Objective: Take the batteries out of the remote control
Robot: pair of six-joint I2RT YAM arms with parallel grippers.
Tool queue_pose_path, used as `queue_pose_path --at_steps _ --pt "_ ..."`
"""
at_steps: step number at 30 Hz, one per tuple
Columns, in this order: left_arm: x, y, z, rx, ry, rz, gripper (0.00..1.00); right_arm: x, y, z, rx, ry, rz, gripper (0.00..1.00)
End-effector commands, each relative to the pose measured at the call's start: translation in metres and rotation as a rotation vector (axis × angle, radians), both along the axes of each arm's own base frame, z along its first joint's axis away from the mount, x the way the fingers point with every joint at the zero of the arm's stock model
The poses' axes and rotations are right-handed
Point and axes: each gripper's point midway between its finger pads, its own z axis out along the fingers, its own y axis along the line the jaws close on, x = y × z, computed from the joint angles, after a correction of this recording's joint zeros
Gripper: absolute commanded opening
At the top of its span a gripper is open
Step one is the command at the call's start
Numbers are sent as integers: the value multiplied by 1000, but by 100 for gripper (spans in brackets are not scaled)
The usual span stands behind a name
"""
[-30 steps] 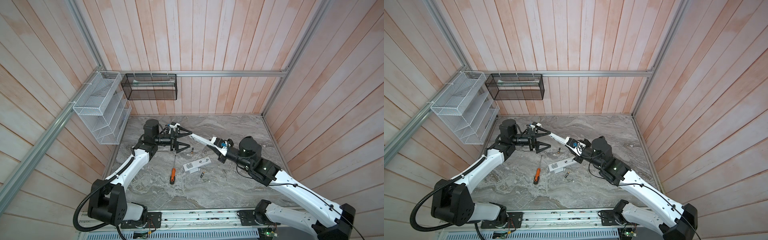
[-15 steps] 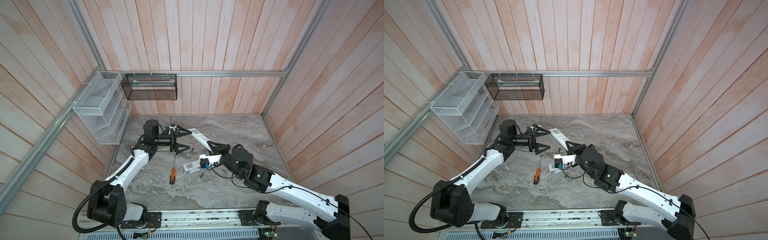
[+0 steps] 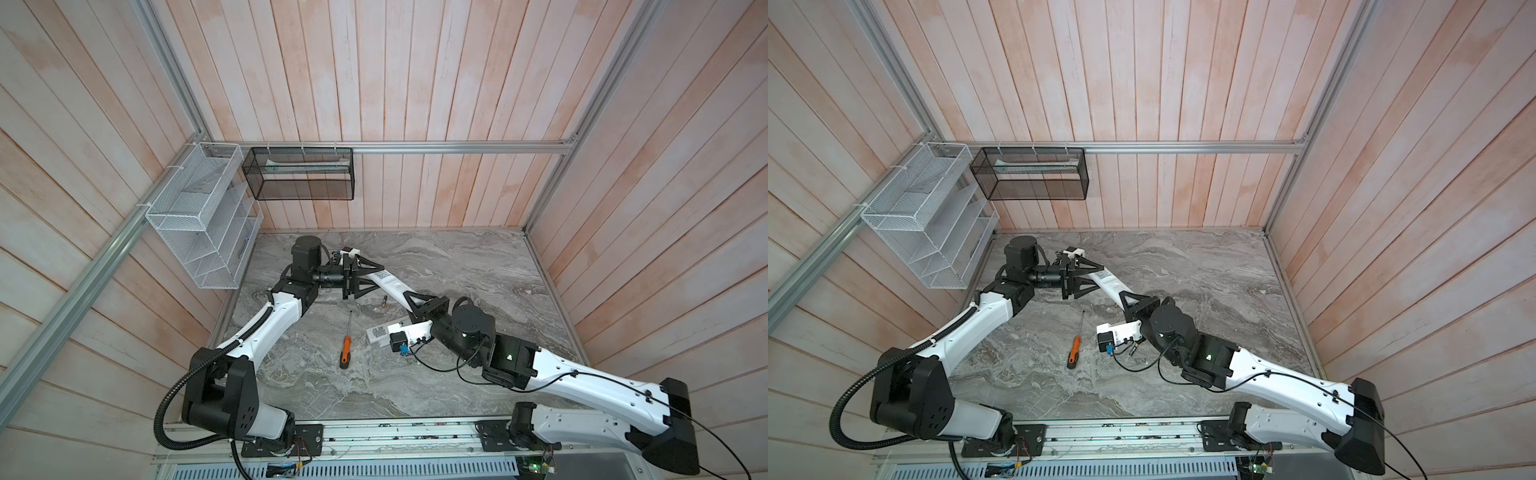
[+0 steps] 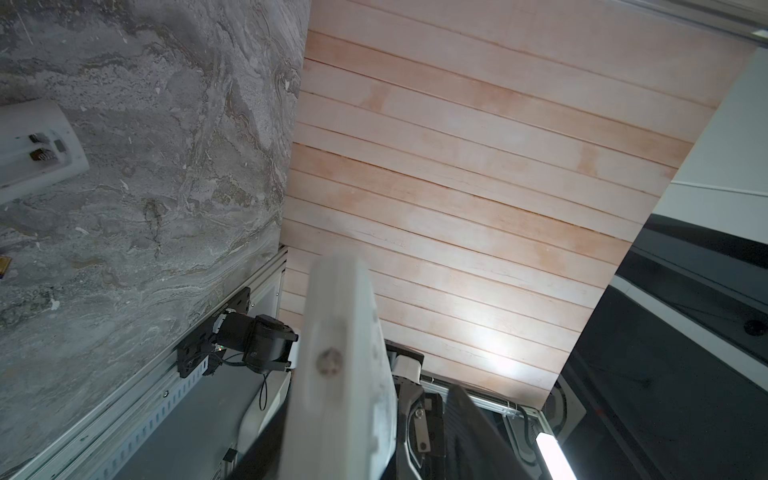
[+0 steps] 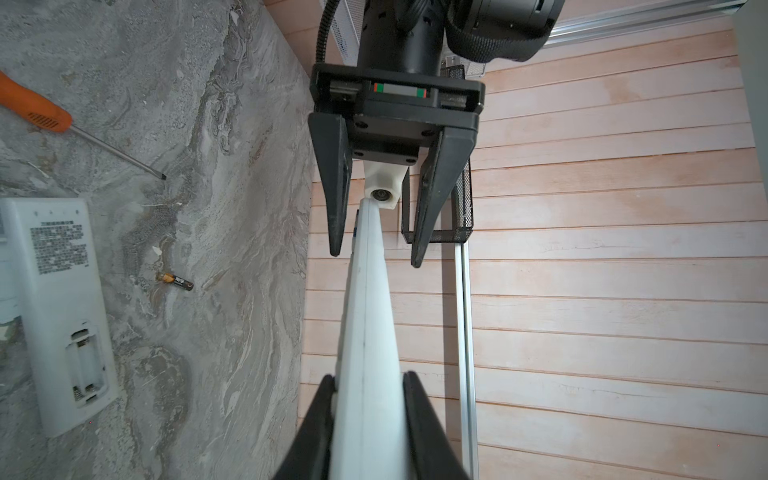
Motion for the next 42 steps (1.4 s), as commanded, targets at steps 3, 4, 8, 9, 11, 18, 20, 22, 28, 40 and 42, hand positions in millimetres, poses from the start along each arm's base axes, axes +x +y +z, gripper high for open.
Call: queue_pose_path --at_steps 3,4,8,9,11,18,20,22,28,40,42 --pt "10 -1 4 -9 -25 5 52 0 2 19 32 -30 -20 0" --pt "11 -2 3 -9 -26 4 51 0 3 18 32 -29 -19 0" --pt "13 -3 2 -5 -25 2 38 -1 4 17 29 -28 -20 0" --pt "14 -3 1 -3 -23 3 29 -2 5 16 26 -28 -19 0" --pt "15 -3 0 0 -22 3 25 -2 7 14 22 -26 -18 0" --pt "20 -3 3 -1 -40 7 11 0 6 13 80 26 -55 51" --pt "23 -1 3 -1 -43 20 10 0 4 13 148 91 -77 72" --pt "29 3 3 -4 -47 47 10 -4 1 16 277 201 -89 85" --pt "59 20 11 -49 -95 179 11 -9 -11 36 795 624 -197 98" --pt "67 43 17 -59 -343 348 9 61 -64 68 1736 1823 -85 93" --pt "63 46 26 -86 -385 369 9 61 -55 66 1704 1933 -44 92"
